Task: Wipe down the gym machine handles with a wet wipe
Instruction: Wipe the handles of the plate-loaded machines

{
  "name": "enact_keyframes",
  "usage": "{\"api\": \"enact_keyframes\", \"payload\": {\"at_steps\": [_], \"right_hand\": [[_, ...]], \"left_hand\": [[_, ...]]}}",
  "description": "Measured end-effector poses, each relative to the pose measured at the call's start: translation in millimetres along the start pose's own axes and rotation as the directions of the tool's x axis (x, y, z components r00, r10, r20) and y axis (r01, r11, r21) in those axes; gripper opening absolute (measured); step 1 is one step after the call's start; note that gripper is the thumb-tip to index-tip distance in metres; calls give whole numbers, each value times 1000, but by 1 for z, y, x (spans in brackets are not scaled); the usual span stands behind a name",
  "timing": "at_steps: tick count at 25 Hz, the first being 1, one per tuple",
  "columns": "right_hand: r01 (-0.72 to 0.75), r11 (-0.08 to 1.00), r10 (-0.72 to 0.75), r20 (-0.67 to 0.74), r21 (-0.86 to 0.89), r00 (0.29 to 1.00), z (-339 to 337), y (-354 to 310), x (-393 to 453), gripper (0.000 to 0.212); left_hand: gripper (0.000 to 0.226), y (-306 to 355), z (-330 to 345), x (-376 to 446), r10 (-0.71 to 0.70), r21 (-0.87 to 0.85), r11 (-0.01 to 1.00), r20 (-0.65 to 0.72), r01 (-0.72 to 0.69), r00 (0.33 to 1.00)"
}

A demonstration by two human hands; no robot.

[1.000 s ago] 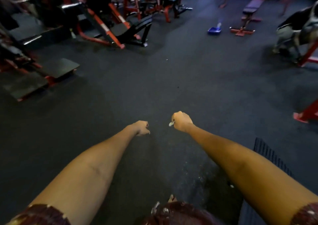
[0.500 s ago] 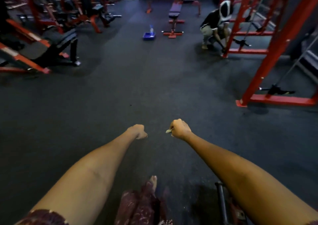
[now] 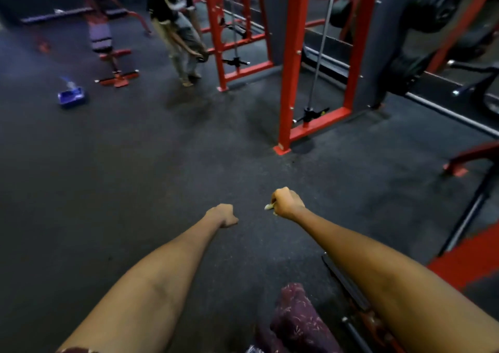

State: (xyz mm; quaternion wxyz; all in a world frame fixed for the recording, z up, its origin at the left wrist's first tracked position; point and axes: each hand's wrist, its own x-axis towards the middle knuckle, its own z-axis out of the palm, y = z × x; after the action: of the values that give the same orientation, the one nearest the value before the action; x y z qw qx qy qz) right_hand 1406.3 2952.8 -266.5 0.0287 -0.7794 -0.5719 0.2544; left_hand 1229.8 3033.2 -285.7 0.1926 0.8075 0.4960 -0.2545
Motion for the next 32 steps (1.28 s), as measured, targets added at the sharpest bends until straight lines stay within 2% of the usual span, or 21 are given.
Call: {"api": "enact_keyframes", "payload": {"at_steps": [5,13,18,24,32], "right_hand": [[-169,982,176,-72,84,982,-44,75,81,19],[-355,915,381,-120,190,917,-143,203,183,20],[-439,870,472,-120,223,874,-183,282,222,18],[-550,781,611,-181,297,770,-245,399,290,20],[-655,629,764,-180,419,619,-336,524,366,17]], "left_hand": [[44,72,-61,111,179,92,979,16,-180,984],[45,206,-171,261,333,204,920,43,-335,942],[46,298,-209,332,419,297,854,94,-427,903],[46,429,-267,435,558,389,730,136,-563,818],[43,590,-349,548,647,443,589,241,-675,723]]}}
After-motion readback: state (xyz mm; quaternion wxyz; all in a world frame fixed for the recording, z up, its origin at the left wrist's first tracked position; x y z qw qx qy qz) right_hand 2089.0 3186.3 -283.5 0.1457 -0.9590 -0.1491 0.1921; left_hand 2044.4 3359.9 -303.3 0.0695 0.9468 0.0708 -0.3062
